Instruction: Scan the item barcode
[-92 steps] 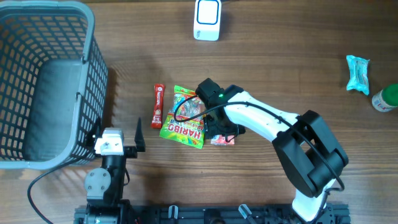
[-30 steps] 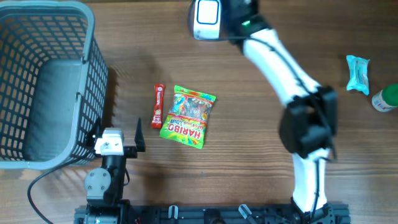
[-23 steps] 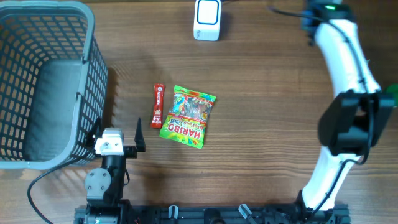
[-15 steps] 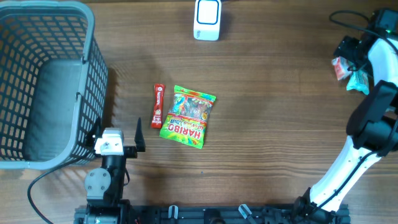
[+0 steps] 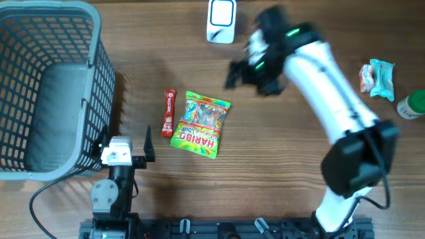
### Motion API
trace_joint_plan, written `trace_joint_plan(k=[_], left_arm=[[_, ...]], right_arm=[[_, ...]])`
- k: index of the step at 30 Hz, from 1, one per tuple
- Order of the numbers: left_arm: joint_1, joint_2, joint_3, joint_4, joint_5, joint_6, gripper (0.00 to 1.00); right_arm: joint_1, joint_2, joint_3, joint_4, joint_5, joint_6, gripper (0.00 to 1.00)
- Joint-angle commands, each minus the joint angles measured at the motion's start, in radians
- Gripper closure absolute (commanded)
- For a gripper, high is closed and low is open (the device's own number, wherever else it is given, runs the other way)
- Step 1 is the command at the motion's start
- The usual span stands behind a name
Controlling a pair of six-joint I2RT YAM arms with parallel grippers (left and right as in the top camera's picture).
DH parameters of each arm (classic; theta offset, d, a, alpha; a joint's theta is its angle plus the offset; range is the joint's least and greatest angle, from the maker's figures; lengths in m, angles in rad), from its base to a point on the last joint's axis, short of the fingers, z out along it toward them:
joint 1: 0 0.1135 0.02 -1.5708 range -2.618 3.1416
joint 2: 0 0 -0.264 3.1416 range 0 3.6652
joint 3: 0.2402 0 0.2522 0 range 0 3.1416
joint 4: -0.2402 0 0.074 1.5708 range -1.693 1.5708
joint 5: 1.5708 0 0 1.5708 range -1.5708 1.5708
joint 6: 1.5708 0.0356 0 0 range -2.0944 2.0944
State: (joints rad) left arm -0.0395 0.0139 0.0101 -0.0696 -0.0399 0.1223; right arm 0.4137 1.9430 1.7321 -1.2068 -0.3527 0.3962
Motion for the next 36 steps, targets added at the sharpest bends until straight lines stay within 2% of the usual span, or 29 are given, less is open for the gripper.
trace_joint_plan(k=[1,3,5,9,13,18,19,20,21,22,23,25,28,29,30,34,36], left_arm=[[-0.002,-0.007,-0.005,0.001,-0.003,-0.006,0.0],[-0.002,-0.007,-0.005,0.001,-0.003,-0.006,0.0],[-0.002,-0.007,-0.005,0.001,-0.003,-0.006,0.0],[-0.002,-0.007,-0.005,0.001,-0.003,-0.006,0.0],[-0.002,-0.007,-0.005,0.001,-0.003,-0.006,0.0],[-0.002,-0.007,-0.005,0.001,-0.003,-0.006,0.0],[-0.002,-0.007,-0.005,0.001,-0.003,-0.006,0.0],[-0.002,-0.007,-0.005,0.001,-0.003,-0.006,0.0],[-0.002,-0.007,-0.005,0.001,-0.003,-0.006,0.0],[-0.002,-0.007,-0.005,0.001,-0.003,-0.006,0.0],[-0.002,-0.007,-0.005,0.001,-0.003,-0.006,0.0],[-0.002,-0.007,-0.005,0.001,-0.003,-0.006,0.0],[-0.002,-0.007,-0.005,0.001,-0.003,-0.006,0.0],[-0.002,-0.007,-0.005,0.001,-0.003,-0.006,0.0],[-0.002,-0.007,-0.005,0.001,-0.003,-0.006,0.0],[-0.002,-0.007,-0.005,0.001,-0.003,-0.006,0.0],[-0.002,-0.007,-0.005,0.001,-0.003,-0.006,0.0]], right_arm=[[0.15,0.015,-0.158,0.148,0.046,0.145,0.0],[0.246,0.025,-0.237,0.289,0.164,0.262,0.0],[0.29,0.068,-0.239,0.321,0.254,0.311,0.0],[0.306,0.201,-0.237,0.381,0.253,0.341,0.01],[0.309,0.246,-0.237,0.413,0.331,0.405,0.01],[0.356,0.309,-0.212,0.436,0.33,0.463,0.02],[0.365,0.318,-0.212,0.426,0.33,0.483,0.14],[0.372,0.332,-0.212,0.401,0.33,0.528,0.33],[0.372,0.341,-0.212,0.379,0.321,0.557,0.63],[0.365,0.343,-0.212,0.362,0.278,0.573,0.86],[0.358,0.338,-0.21,0.359,0.219,0.563,0.95],[0.301,0.295,-0.178,0.311,-0.006,0.5,0.96],[0.158,0.19,-0.154,0.228,-0.567,0.195,0.96],[0.106,0.166,-0.154,0.145,-0.711,0.195,0.96],[0.06,0.154,-0.154,0.059,-0.781,0.226,0.96],[-0.062,0.151,-0.157,-0.248,-0.771,0.375,0.96],[-0.086,0.151,-0.157,-0.28,-0.771,0.463,0.96]])
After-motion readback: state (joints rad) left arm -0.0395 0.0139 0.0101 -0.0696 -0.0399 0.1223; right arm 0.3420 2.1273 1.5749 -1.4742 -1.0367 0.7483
